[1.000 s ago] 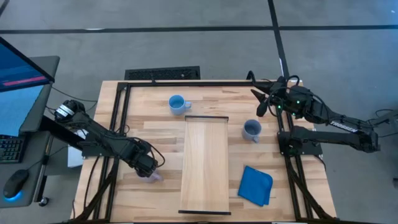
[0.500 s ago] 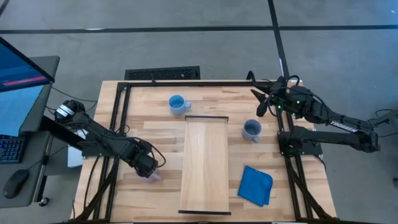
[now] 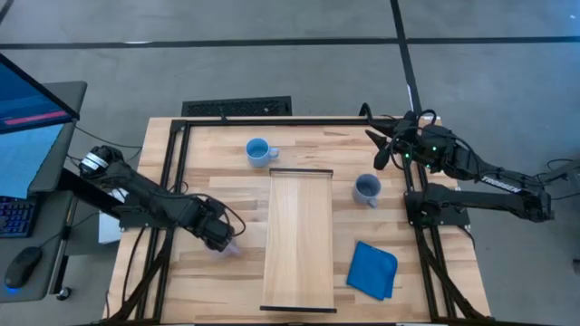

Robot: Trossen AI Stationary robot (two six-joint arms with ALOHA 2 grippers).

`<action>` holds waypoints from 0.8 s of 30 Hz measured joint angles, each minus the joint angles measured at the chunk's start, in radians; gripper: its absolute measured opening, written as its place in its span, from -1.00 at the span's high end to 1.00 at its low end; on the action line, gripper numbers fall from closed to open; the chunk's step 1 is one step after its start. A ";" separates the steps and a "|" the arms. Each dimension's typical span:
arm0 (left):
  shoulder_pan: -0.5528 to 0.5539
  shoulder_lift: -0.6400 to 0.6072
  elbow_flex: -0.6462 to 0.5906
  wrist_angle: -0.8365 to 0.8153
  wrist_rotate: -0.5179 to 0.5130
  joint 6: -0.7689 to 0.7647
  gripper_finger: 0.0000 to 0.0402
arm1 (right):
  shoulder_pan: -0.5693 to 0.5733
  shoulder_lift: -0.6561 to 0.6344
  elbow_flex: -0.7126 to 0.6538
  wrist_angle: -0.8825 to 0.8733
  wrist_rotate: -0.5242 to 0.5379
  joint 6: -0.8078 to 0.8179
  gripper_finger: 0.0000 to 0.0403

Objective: Stack small to large cups/mugs on shelf
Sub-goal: Put the purple mug on the shelf

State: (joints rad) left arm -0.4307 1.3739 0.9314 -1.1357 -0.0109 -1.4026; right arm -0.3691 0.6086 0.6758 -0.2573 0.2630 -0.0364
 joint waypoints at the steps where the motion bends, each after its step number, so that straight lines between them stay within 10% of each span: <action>1: 0.016 0.000 0.000 0.002 -0.004 0.016 0.88 | 0.000 0.000 0.000 0.000 0.000 0.000 0.29; 24: 0.388 0.005 0.087 0.055 -0.052 0.491 0.90 | 0.000 0.000 0.000 0.000 0.000 0.002 0.29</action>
State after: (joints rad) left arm -0.0429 1.3785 1.0186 -1.0806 -0.0625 -0.9111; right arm -0.3691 0.6091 0.6758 -0.2570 0.2630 -0.0341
